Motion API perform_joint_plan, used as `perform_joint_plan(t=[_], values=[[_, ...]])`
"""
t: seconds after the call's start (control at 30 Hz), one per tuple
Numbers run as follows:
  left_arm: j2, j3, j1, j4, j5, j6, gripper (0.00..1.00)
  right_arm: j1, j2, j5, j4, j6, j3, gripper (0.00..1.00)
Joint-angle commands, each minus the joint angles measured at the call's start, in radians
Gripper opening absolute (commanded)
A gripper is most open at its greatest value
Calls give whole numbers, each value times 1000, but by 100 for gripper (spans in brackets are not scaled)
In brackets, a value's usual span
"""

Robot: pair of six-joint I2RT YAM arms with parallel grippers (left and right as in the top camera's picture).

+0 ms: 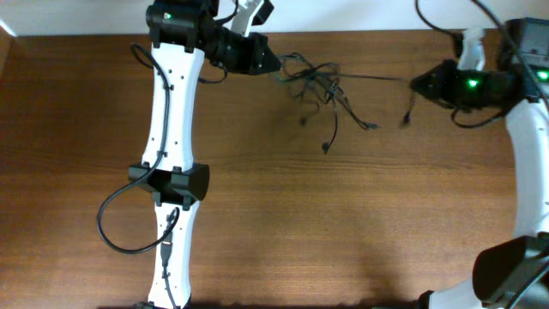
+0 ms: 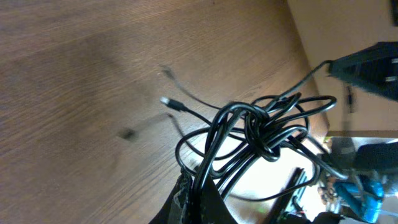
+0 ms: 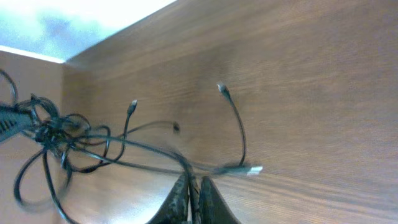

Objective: Untangle cables

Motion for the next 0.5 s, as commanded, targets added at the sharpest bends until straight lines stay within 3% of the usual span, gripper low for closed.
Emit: perform_joint_plan(t=[0.0,0.03,0.13,0.17,0.3,0.37,0.43,0.47], values=[[-55,25,31,-1,96,155,0,-47,-14,-43,-16,-45,-12,70],[-55,25,14,-1,222,198,0,-36,-14,-43,-22,-48,-12,99],[-55,25,-26,-1,346,185,0,23,-14,-43,-22,-52,-13,99],[-55,25,-41,-1,346,132,0,67,-14,-43,-17,-51,-13,100],[-55,25,-57,3,346,8,0,187,-14,-35,45,6,-13,88],[-55,25,-56,9,346,-34,0,227,-14,-24,80,68,-13,78],[-55,25,-56,26,346,-155,0,260,-14,-24,97,66,-13,64],[-55,25,-56,29,347,-199,0,272,-14,-23,104,51,-13,61]])
